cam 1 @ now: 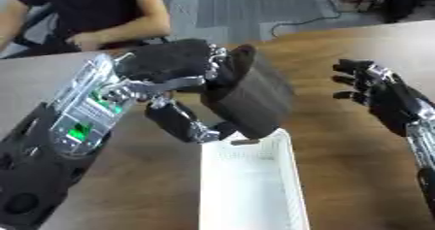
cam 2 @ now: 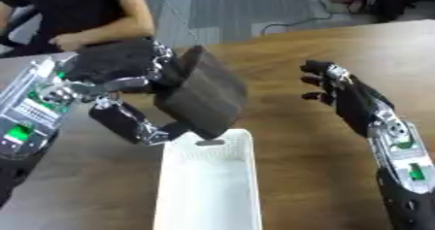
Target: Pick up objects on the table and place them in the box.
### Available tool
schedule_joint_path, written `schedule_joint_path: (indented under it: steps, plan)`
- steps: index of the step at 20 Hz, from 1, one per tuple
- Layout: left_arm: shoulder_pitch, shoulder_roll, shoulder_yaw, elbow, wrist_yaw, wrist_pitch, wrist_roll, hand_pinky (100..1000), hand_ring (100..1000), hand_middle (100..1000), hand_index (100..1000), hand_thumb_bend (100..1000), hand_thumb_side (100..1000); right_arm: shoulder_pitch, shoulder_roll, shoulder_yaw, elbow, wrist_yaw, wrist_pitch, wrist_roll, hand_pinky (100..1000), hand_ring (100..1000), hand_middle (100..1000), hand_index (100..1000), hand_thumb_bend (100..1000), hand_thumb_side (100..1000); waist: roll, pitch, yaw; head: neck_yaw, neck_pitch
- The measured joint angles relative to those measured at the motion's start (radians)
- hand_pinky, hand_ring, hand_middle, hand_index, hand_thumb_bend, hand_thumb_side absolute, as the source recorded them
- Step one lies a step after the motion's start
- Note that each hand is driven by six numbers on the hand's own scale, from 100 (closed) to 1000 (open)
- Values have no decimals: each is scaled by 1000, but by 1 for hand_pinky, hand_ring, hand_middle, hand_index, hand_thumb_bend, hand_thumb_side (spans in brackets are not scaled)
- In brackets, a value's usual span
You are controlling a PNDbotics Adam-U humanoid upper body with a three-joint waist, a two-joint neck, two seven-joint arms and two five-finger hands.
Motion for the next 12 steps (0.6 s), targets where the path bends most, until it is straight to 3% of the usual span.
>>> schedule_joint_path:
  steps: [12]
  plan:
    - [50, 1, -49, 33, 36, -11, -51, 100, 100, 113, 313, 100, 300, -1, 0, 0, 0, 1, 0, 0, 838, 978, 978, 1000, 100, 1000, -1, 1, 2, 0, 0]
